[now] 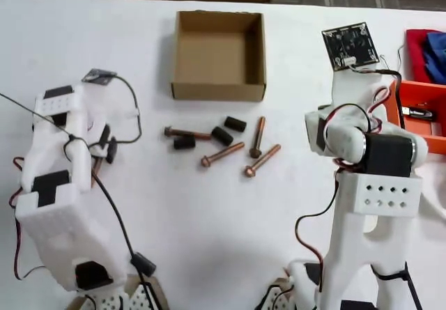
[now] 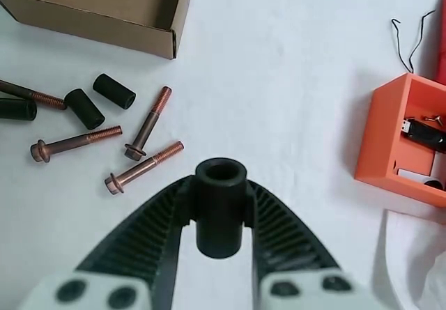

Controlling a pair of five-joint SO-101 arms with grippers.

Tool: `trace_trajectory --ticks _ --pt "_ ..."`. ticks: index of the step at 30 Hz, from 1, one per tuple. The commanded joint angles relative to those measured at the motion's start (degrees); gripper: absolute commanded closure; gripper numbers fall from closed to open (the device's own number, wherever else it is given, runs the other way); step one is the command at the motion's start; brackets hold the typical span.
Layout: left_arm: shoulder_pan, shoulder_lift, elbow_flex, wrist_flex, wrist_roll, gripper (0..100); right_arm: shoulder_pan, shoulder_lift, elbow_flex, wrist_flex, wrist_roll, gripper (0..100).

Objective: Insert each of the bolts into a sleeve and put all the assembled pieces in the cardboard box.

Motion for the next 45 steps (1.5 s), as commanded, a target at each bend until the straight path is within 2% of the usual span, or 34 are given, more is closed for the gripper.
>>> trace_trajectory --ticks 1,8,11,25,31,33,38,42,45 --pt "0.1 -0.3 -0.4 -3.0 -0.1 86 0.2 -1.7 -0.4 0.2 0.1 97.6" --pt "0.4 -0.3 1.0 -3.4 0.1 87 0.2 -1.7 -0.4 0.3 0.1 97.6" --pt "0.4 -0.3 1.2 -3.4 0.3 98 0.2 -1.7 -0.4 0.3 0.1 97.6" --pt "1.2 -0.4 1.0 -3.8 0.3 97 0.2 -1.7 -0.4 1.1 0.1 97.6" --pt "2.2 -0.4 1.0 -3.7 0.4 84 0.2 -1.7 -0.4 1.0 0.1 97.6" --pt "2.4 -0.4 1.1 -3.5 0.3 84 0.2 -1.7 -0.5 1.0 0.1 97.6" --pt "2.4 -0.4 1.2 -3.5 0.3 98 0.2 -1.7 -0.5 1.0 0.1 97.6" --pt "2.4 -0.9 1.1 -2.6 0.3 97 0.2 -1.8 -0.7 1.0 0.1 97.6" --pt "2.7 -1.1 -2.5 1.8 0.3 97 0.2 -2.3 -0.8 0.7 0.0 97.6"
